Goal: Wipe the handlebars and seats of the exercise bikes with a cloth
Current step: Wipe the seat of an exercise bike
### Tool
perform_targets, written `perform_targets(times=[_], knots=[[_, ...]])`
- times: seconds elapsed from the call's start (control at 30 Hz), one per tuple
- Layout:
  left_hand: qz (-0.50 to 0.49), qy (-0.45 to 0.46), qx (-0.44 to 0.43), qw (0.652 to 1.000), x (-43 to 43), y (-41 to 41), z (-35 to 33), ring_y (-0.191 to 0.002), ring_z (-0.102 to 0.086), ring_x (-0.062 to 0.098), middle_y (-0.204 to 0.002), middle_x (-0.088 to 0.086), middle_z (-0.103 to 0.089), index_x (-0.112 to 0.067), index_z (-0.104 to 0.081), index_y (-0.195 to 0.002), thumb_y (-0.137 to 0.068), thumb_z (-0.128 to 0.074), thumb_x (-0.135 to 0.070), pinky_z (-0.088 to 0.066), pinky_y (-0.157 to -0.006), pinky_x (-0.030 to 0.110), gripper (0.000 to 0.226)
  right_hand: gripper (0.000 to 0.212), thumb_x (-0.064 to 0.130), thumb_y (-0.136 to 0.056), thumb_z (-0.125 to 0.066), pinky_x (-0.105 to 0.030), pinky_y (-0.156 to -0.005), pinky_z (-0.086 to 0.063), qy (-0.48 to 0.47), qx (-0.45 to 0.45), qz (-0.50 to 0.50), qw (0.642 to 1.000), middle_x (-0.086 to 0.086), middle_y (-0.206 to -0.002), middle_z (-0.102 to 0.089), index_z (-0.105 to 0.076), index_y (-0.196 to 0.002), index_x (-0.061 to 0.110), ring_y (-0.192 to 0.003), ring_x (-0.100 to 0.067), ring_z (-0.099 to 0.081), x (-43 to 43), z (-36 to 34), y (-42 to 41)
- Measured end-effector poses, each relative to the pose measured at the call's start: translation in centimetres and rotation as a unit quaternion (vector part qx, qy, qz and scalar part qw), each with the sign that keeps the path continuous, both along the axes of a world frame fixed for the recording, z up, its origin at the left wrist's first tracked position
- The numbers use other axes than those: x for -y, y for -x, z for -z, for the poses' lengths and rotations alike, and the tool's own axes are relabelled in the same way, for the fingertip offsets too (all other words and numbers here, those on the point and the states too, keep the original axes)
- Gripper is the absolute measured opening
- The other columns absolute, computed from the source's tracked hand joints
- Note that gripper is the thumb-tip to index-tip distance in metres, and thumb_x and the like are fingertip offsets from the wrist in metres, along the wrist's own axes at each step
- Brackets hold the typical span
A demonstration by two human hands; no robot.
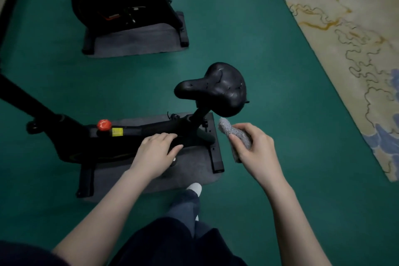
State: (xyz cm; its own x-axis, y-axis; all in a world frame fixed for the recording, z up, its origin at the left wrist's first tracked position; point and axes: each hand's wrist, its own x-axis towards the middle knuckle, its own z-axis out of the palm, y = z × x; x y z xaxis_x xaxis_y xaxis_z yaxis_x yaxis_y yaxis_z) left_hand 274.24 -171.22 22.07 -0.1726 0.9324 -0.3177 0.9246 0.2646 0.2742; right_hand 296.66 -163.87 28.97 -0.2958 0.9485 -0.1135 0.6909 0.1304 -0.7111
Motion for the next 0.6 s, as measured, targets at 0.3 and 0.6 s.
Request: perform_targets(times=[0.3, 0.6], knots=[[0.0, 0.015, 0.006, 1.0, -7.0, 0.7, 1.8, -0.128, -0.044, 0.016, -0.138, -0.004, -0.051, -0.021, -0.043, -0.139, -0.098, -0.035, -0.049, -0.03, -0.105, 0.033, 0.05, 0.021, 0.023, -0.091, -0.062, -0.032, -0.085, -0.046, -0.006, 0.039, -0.035, 0.999, 0.004, -0.103, -0.066, -0.064, -0.111, 0.018, -0.097, -0.015, -0.059, -6.2, 0.8, 1.6], [-0.082, 0.041, 0.015, 0.996, -9.4, -1.3, 3.0, -0.127, -0.045, 0.017, -0.137, -0.005, -0.052, -0.02, -0.042, -0.14, -0.098, -0.035, -0.049, -0.032, -0.106, 0.034, 0.051, 0.023, 0.023, -0.091, -0.063, -0.024, -0.083, -0.042, -0.008, 0.044, -0.109, 0.993, 0.004, -0.107, -0.066, -0.064, -0.113, 0.017, -0.1, -0.014, -0.058, -12.6, 2.3, 0.1]])
